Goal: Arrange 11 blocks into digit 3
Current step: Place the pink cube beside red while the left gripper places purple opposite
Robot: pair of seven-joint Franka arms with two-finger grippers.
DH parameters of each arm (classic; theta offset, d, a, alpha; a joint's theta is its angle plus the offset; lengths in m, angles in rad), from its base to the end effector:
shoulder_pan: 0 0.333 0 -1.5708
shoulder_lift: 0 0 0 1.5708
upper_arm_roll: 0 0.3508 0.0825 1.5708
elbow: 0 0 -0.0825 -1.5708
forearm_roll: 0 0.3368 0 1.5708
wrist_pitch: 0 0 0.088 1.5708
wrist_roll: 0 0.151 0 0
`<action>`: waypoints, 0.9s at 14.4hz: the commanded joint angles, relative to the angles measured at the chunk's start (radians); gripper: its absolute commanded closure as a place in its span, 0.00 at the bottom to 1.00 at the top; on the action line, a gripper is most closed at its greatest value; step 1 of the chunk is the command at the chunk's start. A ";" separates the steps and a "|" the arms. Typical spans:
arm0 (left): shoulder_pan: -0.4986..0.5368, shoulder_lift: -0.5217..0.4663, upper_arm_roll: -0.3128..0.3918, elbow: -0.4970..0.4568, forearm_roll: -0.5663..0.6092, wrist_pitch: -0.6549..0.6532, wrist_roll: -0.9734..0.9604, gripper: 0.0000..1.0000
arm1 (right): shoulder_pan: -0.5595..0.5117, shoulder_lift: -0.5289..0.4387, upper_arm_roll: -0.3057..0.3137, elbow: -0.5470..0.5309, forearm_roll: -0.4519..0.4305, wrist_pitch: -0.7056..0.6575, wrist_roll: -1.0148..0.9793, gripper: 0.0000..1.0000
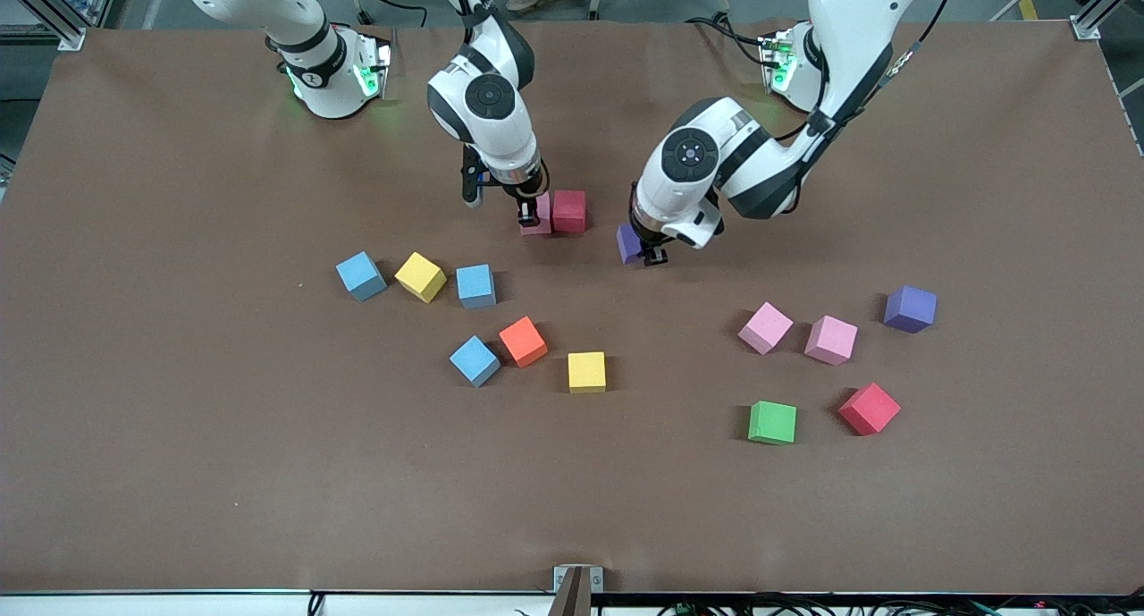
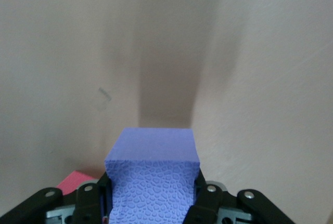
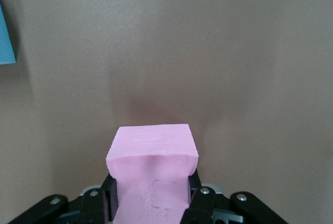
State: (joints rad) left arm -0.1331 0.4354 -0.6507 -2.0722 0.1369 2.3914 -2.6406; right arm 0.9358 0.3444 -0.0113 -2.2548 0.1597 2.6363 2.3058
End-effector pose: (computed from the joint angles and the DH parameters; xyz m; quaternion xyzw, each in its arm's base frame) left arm 0.4126 -0.3863 0.2798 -0.6204 -0.7798 0.0813 0.0206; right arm 0.3221 0.4260 0.2418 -0.7246 0.6879 0.0388 0.0169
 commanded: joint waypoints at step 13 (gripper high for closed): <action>0.001 0.032 -0.033 -0.032 -0.017 0.089 0.002 0.66 | 0.028 0.079 -0.001 0.061 0.024 -0.061 0.024 1.00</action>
State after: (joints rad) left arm -0.1349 0.4738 -0.6779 -2.0942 0.1369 2.4704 -2.6466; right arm 0.9364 0.3652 -0.0134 -2.2056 0.1597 2.5611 2.3096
